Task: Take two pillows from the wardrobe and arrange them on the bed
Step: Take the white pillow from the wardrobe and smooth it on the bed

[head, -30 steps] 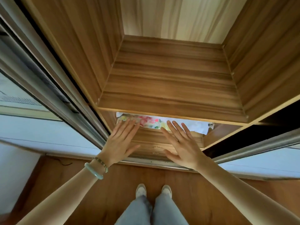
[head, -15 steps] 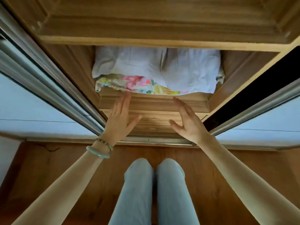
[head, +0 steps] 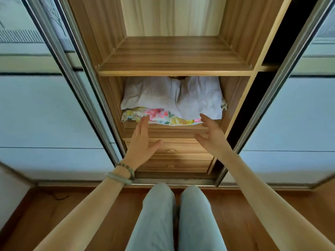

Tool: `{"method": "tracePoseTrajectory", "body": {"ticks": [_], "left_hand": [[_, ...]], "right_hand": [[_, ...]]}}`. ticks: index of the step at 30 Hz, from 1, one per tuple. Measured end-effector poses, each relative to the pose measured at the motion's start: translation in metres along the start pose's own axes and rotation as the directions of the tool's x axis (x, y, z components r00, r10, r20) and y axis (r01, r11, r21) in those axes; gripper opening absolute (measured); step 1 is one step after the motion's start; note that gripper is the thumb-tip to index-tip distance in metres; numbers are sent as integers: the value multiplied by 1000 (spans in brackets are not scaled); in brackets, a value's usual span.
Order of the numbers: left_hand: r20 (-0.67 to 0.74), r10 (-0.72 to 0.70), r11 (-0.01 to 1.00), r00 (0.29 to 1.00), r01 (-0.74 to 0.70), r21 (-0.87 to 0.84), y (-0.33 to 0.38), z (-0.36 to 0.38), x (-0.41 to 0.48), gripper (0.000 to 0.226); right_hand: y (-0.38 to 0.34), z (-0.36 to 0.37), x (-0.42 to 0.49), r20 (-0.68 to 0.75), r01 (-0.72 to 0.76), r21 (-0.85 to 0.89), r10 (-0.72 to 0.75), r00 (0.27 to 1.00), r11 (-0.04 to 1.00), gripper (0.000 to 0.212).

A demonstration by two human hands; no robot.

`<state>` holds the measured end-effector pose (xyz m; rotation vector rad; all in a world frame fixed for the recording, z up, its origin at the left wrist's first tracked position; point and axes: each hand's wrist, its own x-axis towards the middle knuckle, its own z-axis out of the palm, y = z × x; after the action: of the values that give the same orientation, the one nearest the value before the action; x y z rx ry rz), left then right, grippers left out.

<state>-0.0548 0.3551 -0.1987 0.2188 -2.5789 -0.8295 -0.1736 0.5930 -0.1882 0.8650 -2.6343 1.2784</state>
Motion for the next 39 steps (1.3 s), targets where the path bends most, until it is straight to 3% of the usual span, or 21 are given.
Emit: {"method": "tracePoseTrajectory", "body": {"ticks": [8, 16, 23, 32, 36, 39], "left_hand": [[-44, -17, 1000, 999, 16, -16, -6, -27, -2, 93], [37, 21, 982, 999, -28, 186, -53, -1, 66, 90], [83, 83, 928, 993, -107, 357, -108, 40, 160, 81], [113, 160, 762, 981, -195, 618, -164, 89, 236, 89], [34, 147, 733, 989, -132, 667, -175, 95, 257, 81], [-28, 277, 680, 960, -176, 712, -175, 94, 264, 53]], "right_hand": [[-11, -1, 2, -39, -17, 12, 17, 999, 1000, 69], [19, 16, 63, -43, -7, -133, 1, 999, 991, 57], [72, 54, 152, 14, -15, -247, 19, 1000, 969, 58], [151, 87, 223, 83, 60, -638, -9, 997, 768, 80], [163, 94, 237, 62, 37, -680, 7, 998, 732, 67], [165, 98, 239, -25, 29, -658, -61, 998, 752, 44]]}}
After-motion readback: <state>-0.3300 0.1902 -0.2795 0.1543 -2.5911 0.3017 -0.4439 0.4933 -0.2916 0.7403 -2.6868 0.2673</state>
